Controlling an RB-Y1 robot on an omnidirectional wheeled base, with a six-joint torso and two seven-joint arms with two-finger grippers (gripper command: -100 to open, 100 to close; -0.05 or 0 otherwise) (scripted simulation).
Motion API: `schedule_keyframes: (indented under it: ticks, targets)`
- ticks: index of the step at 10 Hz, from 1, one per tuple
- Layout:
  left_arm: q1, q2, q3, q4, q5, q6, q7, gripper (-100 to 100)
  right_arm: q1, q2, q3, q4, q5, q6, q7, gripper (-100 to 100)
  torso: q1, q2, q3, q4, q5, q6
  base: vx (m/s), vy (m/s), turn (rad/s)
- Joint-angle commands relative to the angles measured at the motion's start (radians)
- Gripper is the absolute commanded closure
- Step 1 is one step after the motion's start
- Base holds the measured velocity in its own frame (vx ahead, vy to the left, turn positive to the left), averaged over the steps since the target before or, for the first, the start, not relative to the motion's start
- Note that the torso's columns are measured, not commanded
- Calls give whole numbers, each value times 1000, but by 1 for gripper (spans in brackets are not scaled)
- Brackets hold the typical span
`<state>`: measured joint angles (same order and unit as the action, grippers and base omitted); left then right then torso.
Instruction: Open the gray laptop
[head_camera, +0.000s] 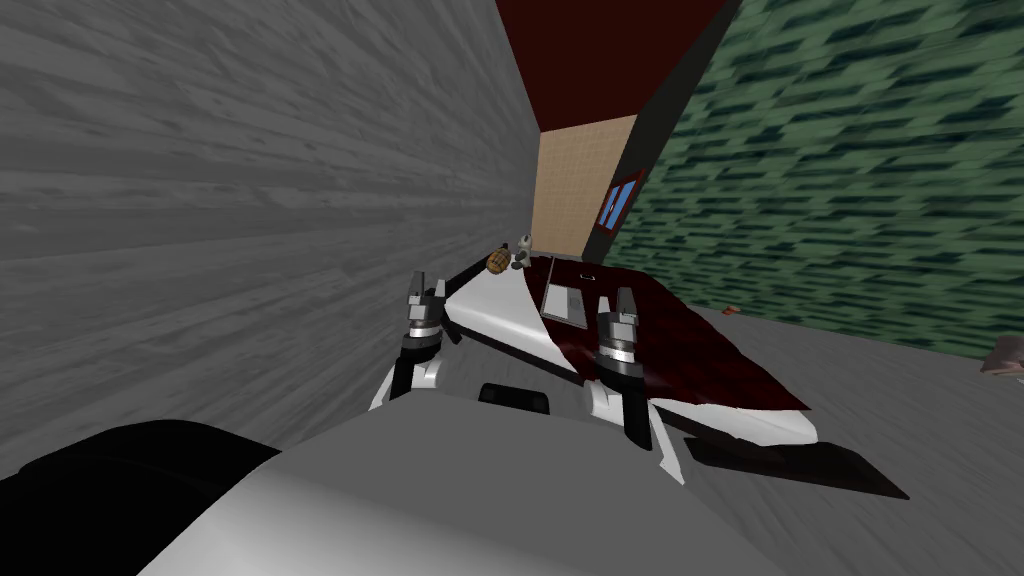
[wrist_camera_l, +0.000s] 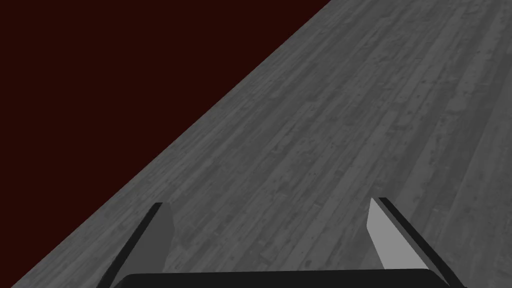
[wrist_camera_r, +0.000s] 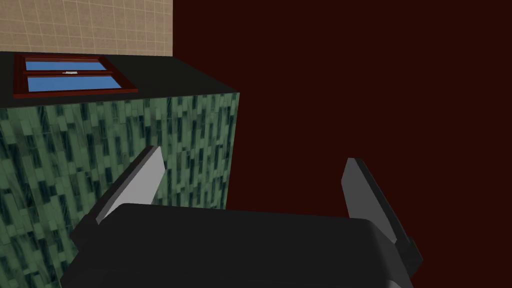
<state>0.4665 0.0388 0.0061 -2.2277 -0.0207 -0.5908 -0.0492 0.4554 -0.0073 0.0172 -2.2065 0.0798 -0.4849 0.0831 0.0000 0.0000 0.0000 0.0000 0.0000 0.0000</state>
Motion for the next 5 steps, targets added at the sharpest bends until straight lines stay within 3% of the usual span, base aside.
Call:
schedule_keyframes:
  ticks: [1, 5]
  targets:
    - [0, 0, 0, 0, 0, 0, 0, 0, 0, 0, 0, 0, 0, 0, 0, 0, 0, 40, -82, 41, 0, 0, 0, 0, 0]
    - [0, 0, 0, 0, 0, 0, 0, 0, 0, 0, 0, 0, 0, 0, 0, 0, 0, 322, -644, 322, 0, 0, 0, 0, 0]
